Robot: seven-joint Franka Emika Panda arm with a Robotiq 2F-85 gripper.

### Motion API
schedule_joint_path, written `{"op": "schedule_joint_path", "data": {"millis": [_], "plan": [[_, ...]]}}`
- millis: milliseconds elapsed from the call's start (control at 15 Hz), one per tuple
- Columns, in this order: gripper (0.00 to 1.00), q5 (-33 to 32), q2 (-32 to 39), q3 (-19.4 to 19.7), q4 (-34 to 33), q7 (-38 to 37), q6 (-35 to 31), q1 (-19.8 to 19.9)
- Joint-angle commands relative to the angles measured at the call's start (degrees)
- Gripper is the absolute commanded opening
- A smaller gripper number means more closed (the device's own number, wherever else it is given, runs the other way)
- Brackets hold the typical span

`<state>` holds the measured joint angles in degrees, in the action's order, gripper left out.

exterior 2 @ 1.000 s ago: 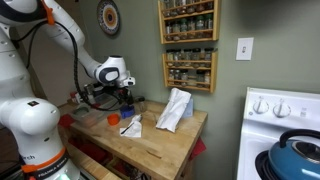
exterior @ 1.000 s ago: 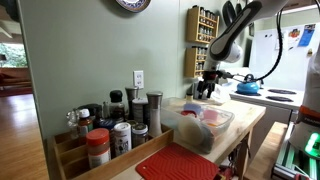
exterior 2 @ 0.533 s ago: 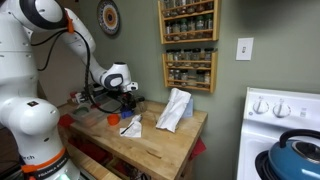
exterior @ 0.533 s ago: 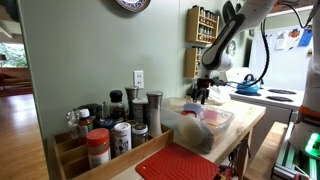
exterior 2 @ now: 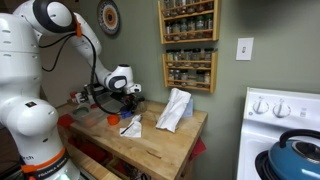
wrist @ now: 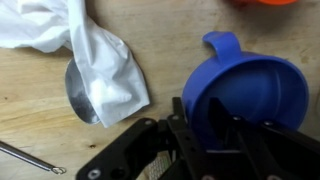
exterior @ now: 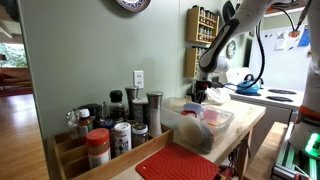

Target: Pick up the blue cup from the countertop and put it into the crisper drawer pick up the orange cup and put it in the blue cup inside the crisper drawer

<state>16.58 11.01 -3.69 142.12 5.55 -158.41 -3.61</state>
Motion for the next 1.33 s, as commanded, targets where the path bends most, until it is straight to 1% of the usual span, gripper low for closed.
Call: {"op": "schedule_joint_path", "data": {"millis": [0, 67, 200, 267, 333, 467, 600, 733, 933, 1133, 1267], "plan": [[0.05, 2.0, 0.4, -2.0, -0.8, 2.8, 0.8, 2.9], [0.0, 2.1, 0.2, -2.1, -0.8, 3.3, 0.9, 3.3], [0.0, 2.8, -1.0, -2.5, -0.5, 4.9, 1.6, 4.4], [0.0, 4.5, -2.7, -3.1, -0.2, 7.2, 2.7, 5.4], [0.01, 4.3, -3.4, -2.8, 0.1, 7.7, 3.1, 5.7], [0.01, 3.2, -8.0, -1.7, 1.5, 9.7, 6.2, 6.3], [0.01, 3.7, -13.1, -1.0, 2.1, 12.7, 11.1, 6.5], [0.01, 2.9, -18.3, 0.0, 2.2, 14.4, 17.3, 5.3], [0.01, 3.4, -24.2, 0.4, 0.7, 17.0, 26.0, 2.0], [0.01, 4.3, -25.9, -0.4, -1.4, 17.0, 32.0, -2.4], [0.01, 4.5, -25.1, -2.1, -2.0, 14.1, 32.5, -5.4]]}}
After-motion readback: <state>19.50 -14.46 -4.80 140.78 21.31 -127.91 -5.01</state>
